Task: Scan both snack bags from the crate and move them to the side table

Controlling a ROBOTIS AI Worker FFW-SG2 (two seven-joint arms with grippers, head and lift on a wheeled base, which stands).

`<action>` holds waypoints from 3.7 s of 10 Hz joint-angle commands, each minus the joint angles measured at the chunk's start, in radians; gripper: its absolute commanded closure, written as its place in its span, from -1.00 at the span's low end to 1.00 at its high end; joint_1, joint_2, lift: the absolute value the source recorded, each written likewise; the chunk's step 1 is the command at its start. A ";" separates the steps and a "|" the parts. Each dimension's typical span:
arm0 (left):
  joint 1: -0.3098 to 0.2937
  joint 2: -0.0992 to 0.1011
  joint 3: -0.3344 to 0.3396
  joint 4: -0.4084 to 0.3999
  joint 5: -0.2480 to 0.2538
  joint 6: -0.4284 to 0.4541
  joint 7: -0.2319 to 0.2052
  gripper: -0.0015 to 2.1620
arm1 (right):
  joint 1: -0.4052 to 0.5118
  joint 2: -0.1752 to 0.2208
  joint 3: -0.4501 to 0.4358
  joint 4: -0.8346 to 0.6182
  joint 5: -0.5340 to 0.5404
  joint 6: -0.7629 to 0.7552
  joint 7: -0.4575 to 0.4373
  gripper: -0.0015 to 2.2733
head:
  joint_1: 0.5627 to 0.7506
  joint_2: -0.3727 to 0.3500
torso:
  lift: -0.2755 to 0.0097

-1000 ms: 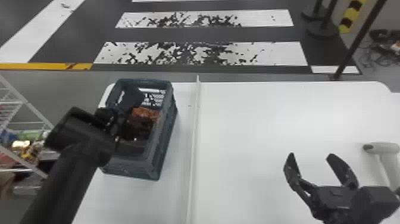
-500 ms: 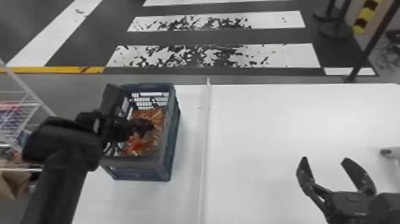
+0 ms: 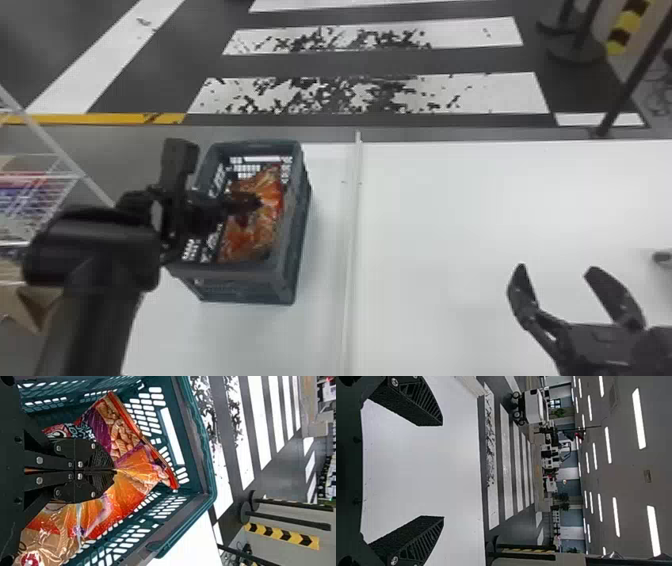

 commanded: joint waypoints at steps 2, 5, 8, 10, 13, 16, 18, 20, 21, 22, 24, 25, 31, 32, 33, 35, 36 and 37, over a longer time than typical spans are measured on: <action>0.031 -0.006 0.049 -0.065 0.044 0.009 -0.024 0.98 | 0.000 0.001 0.000 0.000 0.000 0.000 0.000 -0.92 | 0.41 0.49 | 0.41; 0.073 -0.025 0.081 -0.127 0.048 0.009 -0.035 0.98 | -0.001 0.003 0.003 0.000 0.000 0.003 -0.001 -0.92 | 0.41 0.49 | 0.41; 0.100 -0.031 0.127 -0.205 0.076 0.033 -0.046 0.98 | -0.001 0.004 0.005 -0.001 0.000 0.006 -0.005 -0.92 | 0.41 0.51 | 0.41; 0.115 -0.032 0.158 -0.246 0.099 0.055 -0.052 0.98 | -0.001 0.004 0.006 -0.001 0.002 0.006 -0.006 -0.92 | 0.41 0.53 | 0.41; 0.124 -0.039 0.192 -0.315 0.159 0.082 -0.052 0.98 | 0.000 0.009 0.009 -0.006 0.012 0.009 -0.009 -0.92 | 0.41 0.55 | 0.41; 0.115 -0.060 0.195 -0.412 0.174 0.156 -0.040 0.98 | 0.005 0.012 0.011 -0.017 0.019 0.009 -0.014 -0.92 | 0.41 0.53 | 0.41; 0.083 -0.065 0.193 -0.473 0.209 0.239 -0.032 0.98 | 0.014 0.014 0.008 -0.031 0.023 0.012 -0.015 -0.92 | 0.41 0.50 | 0.41; 0.063 -0.109 0.215 -0.526 0.242 0.291 -0.007 0.98 | 0.017 0.014 0.006 -0.037 0.022 0.012 -0.017 -0.92 | 0.41 0.43 | 0.41; 0.054 -0.131 0.215 -0.542 0.266 0.313 0.007 0.98 | 0.018 0.014 0.005 -0.041 0.022 0.012 -0.018 -0.92 | 0.41 0.42 | 0.41; 0.038 -0.147 0.215 -0.553 0.301 0.359 0.033 0.98 | 0.022 0.014 0.002 -0.046 0.022 0.015 -0.018 -0.92 | 0.41 0.40 | 0.41; 0.023 -0.192 0.199 -0.585 0.357 0.435 0.100 0.98 | 0.028 0.014 -0.008 -0.052 0.022 0.018 -0.021 -0.92 | 0.41 0.33 | 0.41; 0.014 -0.221 0.172 -0.587 0.361 0.441 0.120 0.98 | 0.031 0.014 -0.014 -0.058 0.022 0.022 -0.021 -0.92 | 0.41 0.28 | 0.41; -0.060 -0.303 -0.087 -0.472 0.315 0.432 0.184 0.98 | 0.051 0.014 -0.071 -0.089 -0.006 0.022 -0.043 -0.92 | 0.41 -0.25 | 0.41; -0.065 -0.303 -0.152 -0.424 0.317 0.398 0.215 0.98 | 0.054 0.014 -0.087 -0.097 -0.018 0.018 -0.044 -0.92 | 0.41 -0.32 | 0.41; -0.066 -0.303 -0.222 -0.372 0.317 0.319 0.252 0.98 | 0.057 0.017 -0.104 -0.103 -0.032 0.015 -0.044 -0.92 | 0.41 -0.44 | 0.41; -0.071 -0.303 -0.362 -0.251 0.318 0.141 0.344 0.98 | 0.066 0.022 -0.123 -0.113 -0.046 0.006 -0.044 -0.92 | 0.41 -0.69 | 0.41; -0.069 -0.303 -0.434 -0.188 0.318 0.039 0.396 0.98 | 0.068 0.022 -0.133 -0.113 -0.060 0.006 -0.044 -0.92 | 0.41 -0.79 | 0.41; -0.068 -0.303 -0.503 -0.131 0.318 -0.031 0.444 0.98 | 0.071 0.022 -0.149 -0.115 -0.069 0.003 -0.044 -0.92 | 0.41 -0.85 | 0.41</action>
